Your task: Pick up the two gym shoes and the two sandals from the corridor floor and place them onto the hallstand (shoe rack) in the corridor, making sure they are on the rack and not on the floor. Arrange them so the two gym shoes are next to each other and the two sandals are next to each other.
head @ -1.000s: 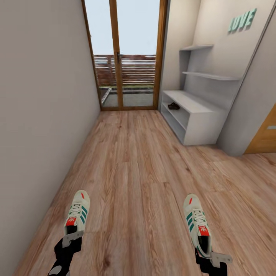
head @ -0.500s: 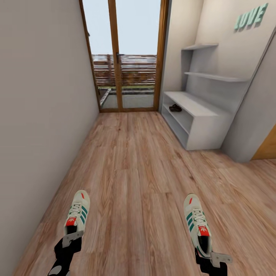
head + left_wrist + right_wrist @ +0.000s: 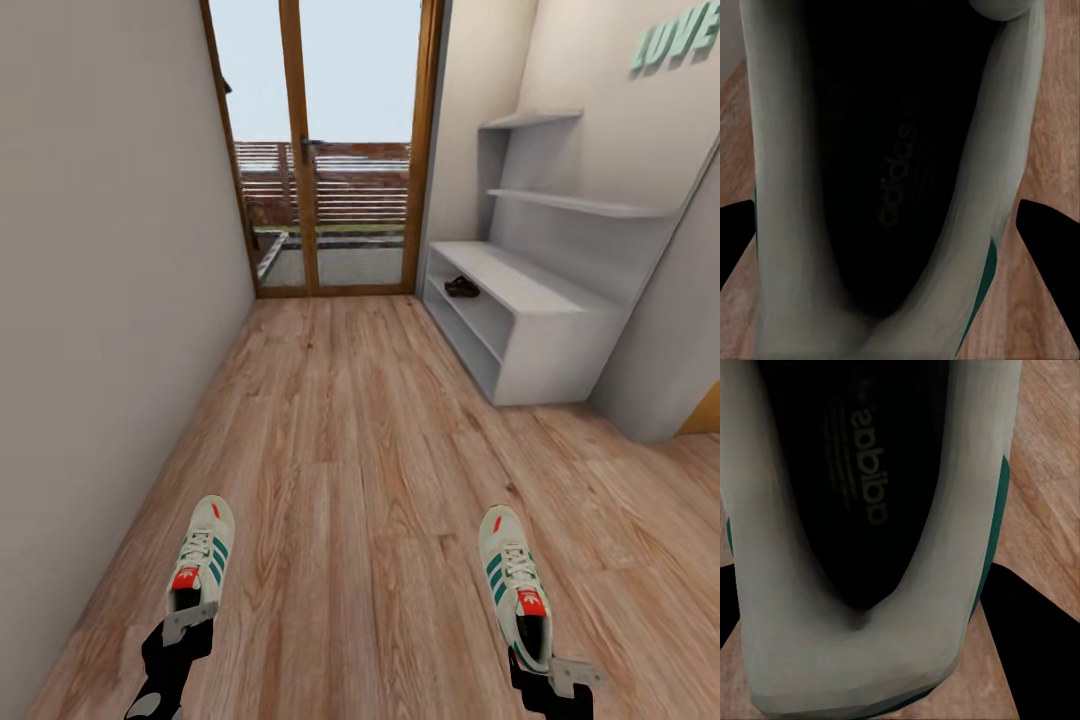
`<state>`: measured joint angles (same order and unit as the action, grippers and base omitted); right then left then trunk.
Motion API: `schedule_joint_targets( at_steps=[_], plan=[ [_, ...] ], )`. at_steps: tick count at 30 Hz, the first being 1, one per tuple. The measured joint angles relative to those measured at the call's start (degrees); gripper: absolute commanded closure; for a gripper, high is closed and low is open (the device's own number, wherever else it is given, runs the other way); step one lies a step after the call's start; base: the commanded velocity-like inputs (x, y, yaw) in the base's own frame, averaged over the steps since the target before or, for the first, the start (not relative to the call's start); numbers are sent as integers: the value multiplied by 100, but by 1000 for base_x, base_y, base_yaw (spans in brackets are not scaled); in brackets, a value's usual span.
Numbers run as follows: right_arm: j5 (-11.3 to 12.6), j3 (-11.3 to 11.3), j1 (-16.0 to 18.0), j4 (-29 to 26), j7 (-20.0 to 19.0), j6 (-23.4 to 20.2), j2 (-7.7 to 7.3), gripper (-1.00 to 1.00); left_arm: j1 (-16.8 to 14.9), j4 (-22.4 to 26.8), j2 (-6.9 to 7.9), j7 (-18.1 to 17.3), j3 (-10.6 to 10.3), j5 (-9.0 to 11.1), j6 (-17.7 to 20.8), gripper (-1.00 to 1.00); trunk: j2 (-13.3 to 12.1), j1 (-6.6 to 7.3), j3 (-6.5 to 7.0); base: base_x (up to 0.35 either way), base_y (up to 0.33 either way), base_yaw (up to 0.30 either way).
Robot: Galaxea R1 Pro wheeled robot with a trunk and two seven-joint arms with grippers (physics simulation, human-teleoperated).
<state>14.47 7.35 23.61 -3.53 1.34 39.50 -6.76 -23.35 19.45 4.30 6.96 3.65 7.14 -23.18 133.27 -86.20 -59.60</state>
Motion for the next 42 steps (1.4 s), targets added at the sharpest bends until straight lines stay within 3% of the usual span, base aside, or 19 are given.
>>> schedule_joint_targets(
  at_steps=[42],
  plan=[
    [0,0,0,0,0,0,9,100,0,0,0,0,0,6,-6,100,0,0,0,339,0,0]
  ],
)
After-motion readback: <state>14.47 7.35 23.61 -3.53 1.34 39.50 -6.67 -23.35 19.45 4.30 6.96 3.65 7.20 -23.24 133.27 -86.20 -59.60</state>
